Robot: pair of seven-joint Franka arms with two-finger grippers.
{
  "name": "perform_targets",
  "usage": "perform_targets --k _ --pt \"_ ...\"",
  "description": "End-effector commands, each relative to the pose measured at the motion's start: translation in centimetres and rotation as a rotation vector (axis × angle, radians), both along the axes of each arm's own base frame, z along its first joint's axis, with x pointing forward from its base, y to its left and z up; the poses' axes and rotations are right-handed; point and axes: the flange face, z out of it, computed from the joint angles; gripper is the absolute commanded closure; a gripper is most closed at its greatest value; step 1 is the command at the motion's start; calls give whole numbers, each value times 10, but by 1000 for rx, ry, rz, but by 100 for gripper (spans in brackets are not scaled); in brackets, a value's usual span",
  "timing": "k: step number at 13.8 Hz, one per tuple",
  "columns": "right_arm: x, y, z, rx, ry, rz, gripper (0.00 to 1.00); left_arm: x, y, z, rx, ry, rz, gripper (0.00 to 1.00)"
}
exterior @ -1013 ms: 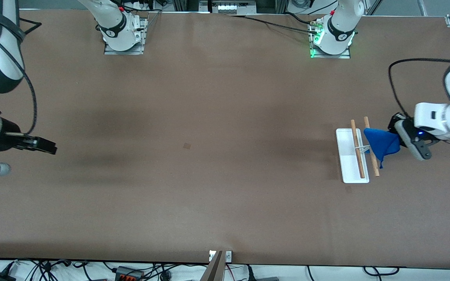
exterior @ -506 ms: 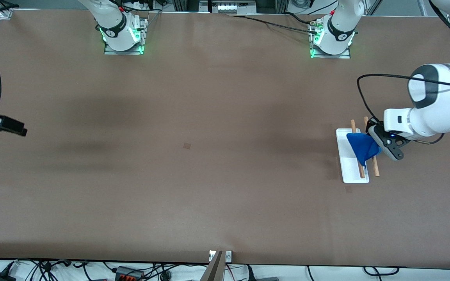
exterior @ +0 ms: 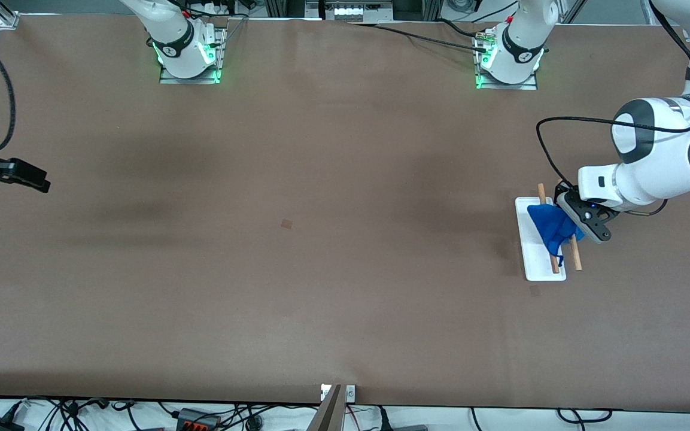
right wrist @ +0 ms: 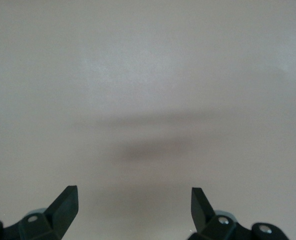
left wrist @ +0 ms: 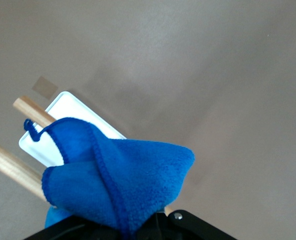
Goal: Pass towel and hang on rack
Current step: 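Lower the towel over the wooden dowels with the left gripper, then open the left gripper and lift it away from the rack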
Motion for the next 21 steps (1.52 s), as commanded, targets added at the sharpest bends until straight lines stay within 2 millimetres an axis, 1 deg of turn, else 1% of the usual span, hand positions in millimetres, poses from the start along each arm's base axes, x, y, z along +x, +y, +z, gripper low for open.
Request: perform_targets --k 1,2,3,4,5,6,7,8,9,11,13,14,15,17,18,19,20,21 --pt "-25 2 -7 3 -9 16 0 -5 -15 5 16 -11 27 92" --pt "-26 1 -7 3 -5 16 0 -2 -15 3 14 -9 31 82" --pt "-24 1 -8 1 -5 19 0 0 -15 -1 10 -3 34 75" --pt "-22 2 -8 3 -6 21 0 3 -13 -1 8 -3 27 71" --pt "-19 3 -7 4 -14 22 0 4 -8 0 8 -7 17 75" --pt "-15 3 1 5 -29 22 0 4 -6 1 6 -14 -12 77" --pt "-14 1 9 5 -46 19 0 4 0 2 2 -25 -46 80" --pt "-14 1 10 6 -48 18 0 4 9 1 -3 -31 -60 81" --pt "-13 2 10 6 -52 19 0 7 11 4 -4 -39 -57 78" --pt "-12 4 11 6 -54 23 0 8 11 6 -7 -37 -46 67" --pt "-12 4 14 6 -57 25 0 11 11 12 -14 -24 -46 56" --pt "-12 5 14 6 -58 26 0 16 12 24 -19 -18 -46 50" --pt "-12 6 14 6 -58 28 0 19 12 31 -25 8 -34 47" --pt "-12 9 16 7 -60 31 0 26 12 52 -30 38 0 43" --pt "-12 8 16 6 -60 29 0 34 13 70 -30 27 16 43" --pt "-12 8 17 6 -63 29 0 41 11 92 -28 13 43 43" --pt "-11 8 17 6 -66 28 0 45 10 112 -22 27 71 42" --pt "-11 7 17 6 -68 26 0 48 9 129 -21 52 101 27"
